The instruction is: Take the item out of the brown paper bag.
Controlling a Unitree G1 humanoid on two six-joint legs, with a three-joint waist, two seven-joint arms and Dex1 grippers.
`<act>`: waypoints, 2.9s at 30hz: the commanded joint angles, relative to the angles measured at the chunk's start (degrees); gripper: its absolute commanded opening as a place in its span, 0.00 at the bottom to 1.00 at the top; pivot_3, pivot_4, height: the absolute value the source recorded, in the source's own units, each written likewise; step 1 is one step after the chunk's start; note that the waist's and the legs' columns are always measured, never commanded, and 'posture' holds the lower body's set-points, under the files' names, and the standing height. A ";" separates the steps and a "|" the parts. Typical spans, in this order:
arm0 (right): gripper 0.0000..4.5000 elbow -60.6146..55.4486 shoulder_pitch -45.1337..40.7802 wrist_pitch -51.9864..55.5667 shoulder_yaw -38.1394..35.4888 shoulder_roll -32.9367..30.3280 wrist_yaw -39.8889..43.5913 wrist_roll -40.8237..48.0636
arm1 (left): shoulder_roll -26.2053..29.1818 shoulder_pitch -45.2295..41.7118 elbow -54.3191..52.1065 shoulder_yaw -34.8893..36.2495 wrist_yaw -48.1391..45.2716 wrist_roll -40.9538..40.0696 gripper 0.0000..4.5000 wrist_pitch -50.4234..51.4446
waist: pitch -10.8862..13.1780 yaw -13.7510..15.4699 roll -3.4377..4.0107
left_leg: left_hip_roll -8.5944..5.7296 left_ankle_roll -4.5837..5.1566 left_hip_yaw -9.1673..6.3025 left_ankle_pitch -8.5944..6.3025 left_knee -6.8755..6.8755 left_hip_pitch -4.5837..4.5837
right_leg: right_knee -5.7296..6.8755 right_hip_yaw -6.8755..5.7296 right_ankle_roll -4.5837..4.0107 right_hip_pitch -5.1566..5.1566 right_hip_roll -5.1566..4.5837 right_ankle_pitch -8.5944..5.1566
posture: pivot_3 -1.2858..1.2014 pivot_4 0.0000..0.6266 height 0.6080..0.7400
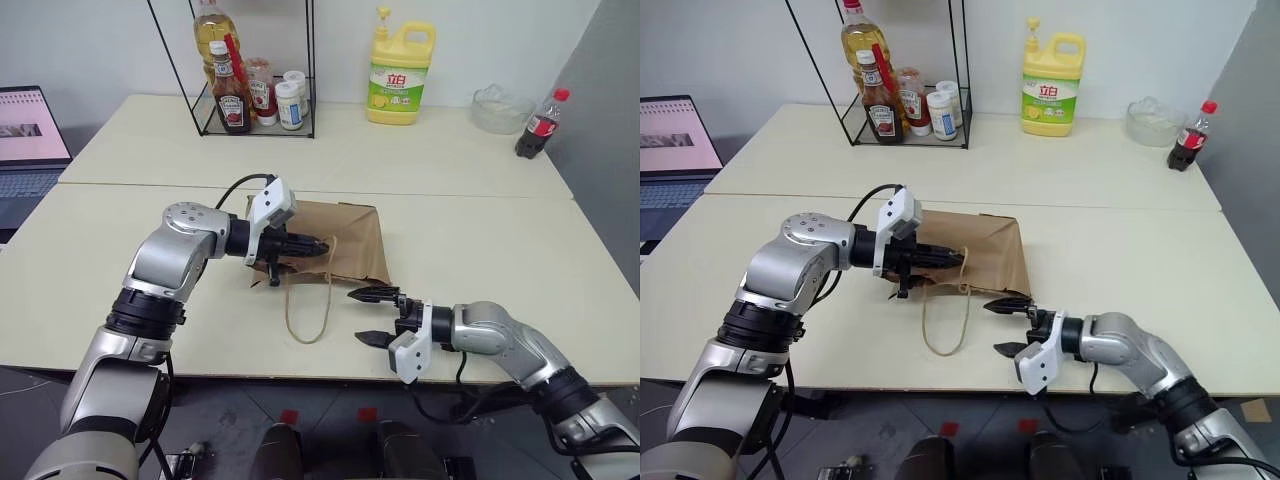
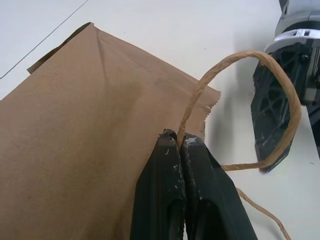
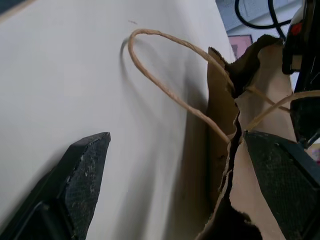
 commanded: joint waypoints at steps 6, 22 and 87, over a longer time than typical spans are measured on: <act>1.00 3.30 -2.68 -0.68 2.89 5.54 -9.25 -9.51 | -0.26 -1.25 -2.48 1.59 0.83 -1.33 0.01 0.61 | -0.01 -0.06 -0.01 | 0.00 0.00 -0.01 0.00 0.00 0.06 | 0.01 0.00 -0.01 0.05 0.00 0.00 | 0.52 0.24 1.00; 0.49 10.68 -6.92 1.63 7.00 8.96 -17.15 -15.44 | -0.29 -1.00 -3.01 1.52 1.33 -1.76 0.00 1.17 | -0.02 -0.46 -0.02 | 0.00 0.02 -0.02 -0.01 0.00 0.08 | 0.04 -0.02 -0.02 0.08 -0.01 -0.01 | 0.52 0.24 1.00; 0.99 -20.56 11.73 29.97 -11.91 -6.50 13.98 27.97 | -6.34 -13.88 11.43 10.21 14.85 0.03 0.00 -7.47 | -0.04 0.11 -0.07 | -0.07 0.13 -0.14 -0.08 0.00 0.12 | -0.08 -0.16 0.00 0.31 -0.09 -0.03 | 0.52 0.24 1.00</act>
